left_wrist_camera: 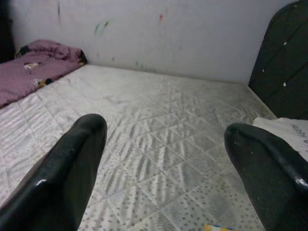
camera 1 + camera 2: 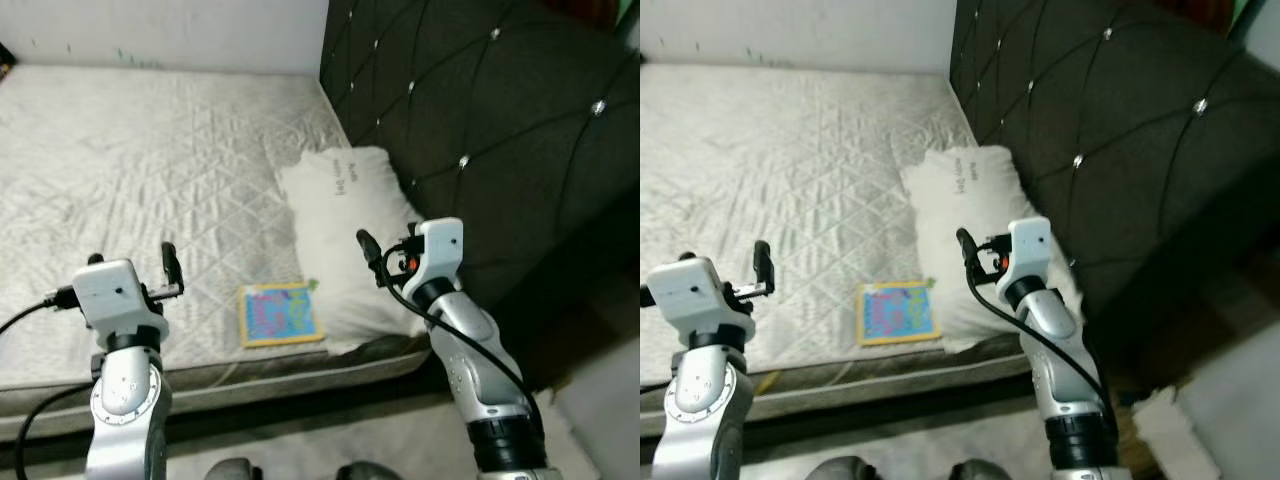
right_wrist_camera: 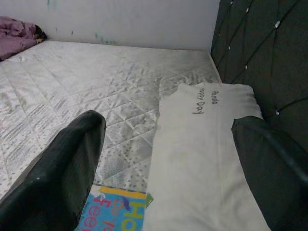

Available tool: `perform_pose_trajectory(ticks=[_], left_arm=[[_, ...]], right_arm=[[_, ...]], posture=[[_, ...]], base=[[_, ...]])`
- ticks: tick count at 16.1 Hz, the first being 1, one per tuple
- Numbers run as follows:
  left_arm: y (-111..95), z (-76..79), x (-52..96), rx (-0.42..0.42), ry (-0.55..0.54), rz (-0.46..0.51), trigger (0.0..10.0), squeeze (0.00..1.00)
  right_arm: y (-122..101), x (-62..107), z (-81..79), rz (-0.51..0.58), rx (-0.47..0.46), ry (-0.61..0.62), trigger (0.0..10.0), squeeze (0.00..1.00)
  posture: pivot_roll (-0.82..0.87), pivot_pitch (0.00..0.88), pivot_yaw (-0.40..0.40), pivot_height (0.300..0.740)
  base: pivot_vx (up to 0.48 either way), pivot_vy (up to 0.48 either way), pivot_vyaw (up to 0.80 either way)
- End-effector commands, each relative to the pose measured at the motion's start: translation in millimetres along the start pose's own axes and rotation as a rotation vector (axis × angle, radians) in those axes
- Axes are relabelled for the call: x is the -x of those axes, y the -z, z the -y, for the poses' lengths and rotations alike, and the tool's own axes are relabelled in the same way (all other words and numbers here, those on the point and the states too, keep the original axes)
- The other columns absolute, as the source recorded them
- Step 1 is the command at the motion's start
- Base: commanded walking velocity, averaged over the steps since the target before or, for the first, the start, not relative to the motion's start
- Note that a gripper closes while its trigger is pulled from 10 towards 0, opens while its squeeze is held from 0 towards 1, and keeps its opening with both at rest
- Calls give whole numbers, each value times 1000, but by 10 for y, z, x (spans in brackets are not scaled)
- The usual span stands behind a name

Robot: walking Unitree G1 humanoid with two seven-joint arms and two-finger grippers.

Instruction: Clean up the room

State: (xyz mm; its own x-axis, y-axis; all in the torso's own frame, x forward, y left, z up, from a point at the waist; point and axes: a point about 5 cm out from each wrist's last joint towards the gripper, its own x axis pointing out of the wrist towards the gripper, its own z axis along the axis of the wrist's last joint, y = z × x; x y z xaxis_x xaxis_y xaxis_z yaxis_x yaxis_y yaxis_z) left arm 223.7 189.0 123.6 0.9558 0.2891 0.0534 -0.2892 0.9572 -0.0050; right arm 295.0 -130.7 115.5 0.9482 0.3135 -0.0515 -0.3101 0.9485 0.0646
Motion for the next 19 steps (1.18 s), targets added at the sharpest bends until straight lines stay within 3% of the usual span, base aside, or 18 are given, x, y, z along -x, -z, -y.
perform_pose_trajectory(ticks=[1,19], left_arm=[[10,44,12,16,11,-8,10000,0],[-13,74,-81,84,5,-1,10000,0]], right_arm=[[38,18,61,-24,1,17,10000,0],[64,-101,11,-45,-2,-33,10000,0]], posture=[[33,0,-81,740],[26,0,-79,740]], base=[[0,480,0],[0,480,0]])
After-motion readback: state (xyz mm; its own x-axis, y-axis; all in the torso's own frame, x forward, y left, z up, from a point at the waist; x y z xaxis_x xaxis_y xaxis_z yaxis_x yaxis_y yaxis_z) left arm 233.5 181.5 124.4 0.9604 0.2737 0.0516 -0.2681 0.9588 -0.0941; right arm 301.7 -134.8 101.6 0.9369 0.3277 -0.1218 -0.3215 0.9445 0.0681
